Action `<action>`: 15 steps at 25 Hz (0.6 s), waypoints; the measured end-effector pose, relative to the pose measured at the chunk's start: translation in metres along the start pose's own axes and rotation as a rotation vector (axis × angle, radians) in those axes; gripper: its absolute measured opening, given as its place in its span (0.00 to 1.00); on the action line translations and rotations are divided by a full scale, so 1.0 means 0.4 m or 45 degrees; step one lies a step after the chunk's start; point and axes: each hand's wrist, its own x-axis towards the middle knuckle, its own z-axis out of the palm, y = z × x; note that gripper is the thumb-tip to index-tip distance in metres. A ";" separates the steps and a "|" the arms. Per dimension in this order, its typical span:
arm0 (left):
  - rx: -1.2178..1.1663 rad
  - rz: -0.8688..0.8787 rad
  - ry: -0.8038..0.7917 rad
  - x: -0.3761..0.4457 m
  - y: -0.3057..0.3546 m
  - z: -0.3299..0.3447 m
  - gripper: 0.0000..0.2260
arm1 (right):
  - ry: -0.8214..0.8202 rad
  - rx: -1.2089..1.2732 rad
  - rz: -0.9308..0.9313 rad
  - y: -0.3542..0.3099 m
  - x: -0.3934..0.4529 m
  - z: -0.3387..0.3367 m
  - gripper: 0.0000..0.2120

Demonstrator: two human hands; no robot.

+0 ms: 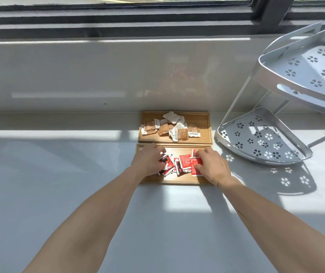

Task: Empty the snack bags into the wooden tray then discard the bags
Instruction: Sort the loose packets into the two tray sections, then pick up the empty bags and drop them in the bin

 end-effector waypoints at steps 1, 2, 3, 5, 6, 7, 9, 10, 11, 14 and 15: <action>-0.018 -0.008 0.002 -0.005 -0.002 0.004 0.22 | 0.012 0.007 0.008 0.001 -0.008 0.005 0.17; -0.035 -0.017 0.013 -0.010 -0.002 0.007 0.22 | 0.025 0.012 0.023 0.002 -0.016 0.006 0.18; -0.042 -0.018 0.039 -0.017 -0.002 0.012 0.22 | 0.041 0.015 0.044 0.002 -0.026 0.006 0.20; -0.016 0.011 0.110 -0.038 0.003 0.014 0.22 | 0.055 0.000 0.080 0.000 -0.049 0.000 0.24; 0.004 0.032 0.137 -0.050 0.008 0.012 0.21 | 0.044 -0.023 0.090 -0.002 -0.061 -0.005 0.25; 0.018 0.052 0.150 -0.065 0.014 0.008 0.21 | 0.027 -0.056 0.099 -0.003 -0.074 -0.011 0.25; 0.039 0.086 0.165 -0.099 0.024 0.006 0.20 | -0.002 -0.098 0.144 -0.008 -0.107 -0.020 0.23; 0.053 0.102 0.169 -0.115 0.028 0.007 0.20 | -0.009 -0.099 0.171 -0.011 -0.127 -0.025 0.22; 0.067 0.119 0.167 -0.130 0.032 0.010 0.20 | -0.015 -0.097 0.191 -0.013 -0.150 -0.027 0.22; 0.094 0.200 0.105 -0.180 0.044 0.028 0.20 | -0.004 -0.165 0.208 -0.015 -0.236 -0.014 0.20; 0.097 0.234 0.078 -0.196 0.050 0.037 0.20 | -0.024 -0.186 0.227 -0.012 -0.267 -0.009 0.20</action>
